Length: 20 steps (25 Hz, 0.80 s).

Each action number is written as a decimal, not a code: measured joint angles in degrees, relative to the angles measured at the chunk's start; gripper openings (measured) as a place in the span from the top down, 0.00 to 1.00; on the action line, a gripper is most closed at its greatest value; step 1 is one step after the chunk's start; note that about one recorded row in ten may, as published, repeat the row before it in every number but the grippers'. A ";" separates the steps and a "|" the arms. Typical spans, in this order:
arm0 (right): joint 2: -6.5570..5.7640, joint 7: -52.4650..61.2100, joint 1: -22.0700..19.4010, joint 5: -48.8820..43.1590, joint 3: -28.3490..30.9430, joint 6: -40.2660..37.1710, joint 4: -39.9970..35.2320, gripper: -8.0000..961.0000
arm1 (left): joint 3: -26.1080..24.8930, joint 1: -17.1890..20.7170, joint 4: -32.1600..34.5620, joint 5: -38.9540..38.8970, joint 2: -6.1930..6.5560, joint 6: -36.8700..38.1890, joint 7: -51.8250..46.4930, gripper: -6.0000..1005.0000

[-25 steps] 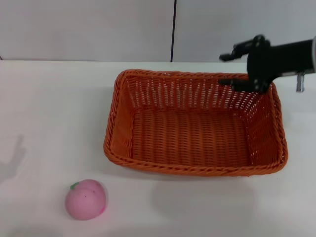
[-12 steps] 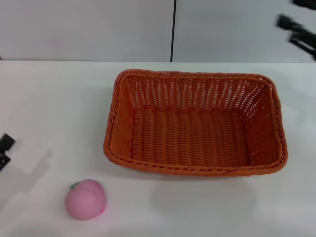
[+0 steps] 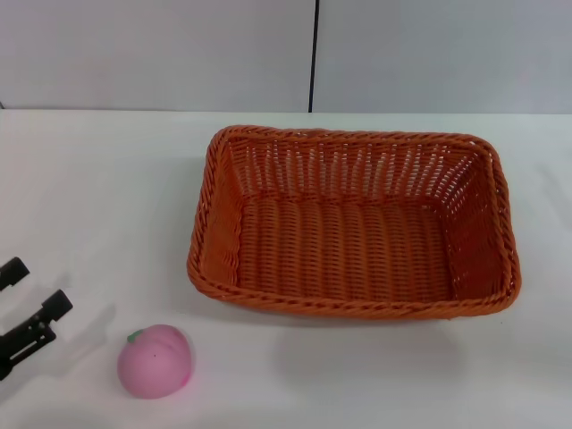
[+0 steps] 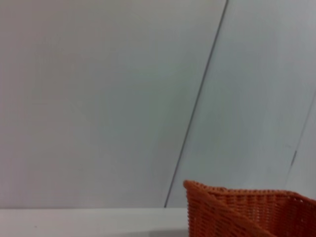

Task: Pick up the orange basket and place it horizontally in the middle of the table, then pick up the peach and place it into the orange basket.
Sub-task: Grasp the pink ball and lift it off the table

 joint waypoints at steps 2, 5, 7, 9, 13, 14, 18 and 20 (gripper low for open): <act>-0.01 -1.85 0.23 0.17 1.10 -1.35 3.37 0.48 | 1.59 0.00 0.32 -0.01 0.01 0.27 0.00 0.14; -0.08 -2.29 0.24 -0.02 1.13 -1.77 5.05 0.48 | 4.75 0.07 1.30 -0.02 0.02 0.75 -0.56 0.14; -0.05 -2.24 0.01 -0.25 0.88 -1.89 5.19 0.48 | 6.50 0.16 1.66 -0.02 0.00 0.96 -1.09 0.14; -0.01 -2.12 -0.22 -0.49 0.83 -2.34 5.41 0.48 | 8.31 0.29 1.75 -0.02 -0.01 1.11 -1.66 0.14; -0.01 -2.04 -0.49 -0.51 0.99 -2.73 5.55 0.48 | 13.41 0.46 1.57 -0.02 0.00 1.80 -3.01 0.14; -0.01 -2.03 -0.62 -0.51 1.11 -2.84 5.56 0.48 | 14.56 0.30 1.01 -0.01 -0.16 2.04 -3.05 0.15; -0.03 -1.95 -1.02 -0.45 1.35 -3.57 5.59 0.48 | 15.79 -0.10 -0.39 0.44 -0.32 3.60 -2.89 0.17; -0.04 -1.92 -1.17 -0.29 1.41 -4.01 5.63 0.48 | 16.32 -0.45 -1.67 1.20 -0.37 5.28 -2.67 0.19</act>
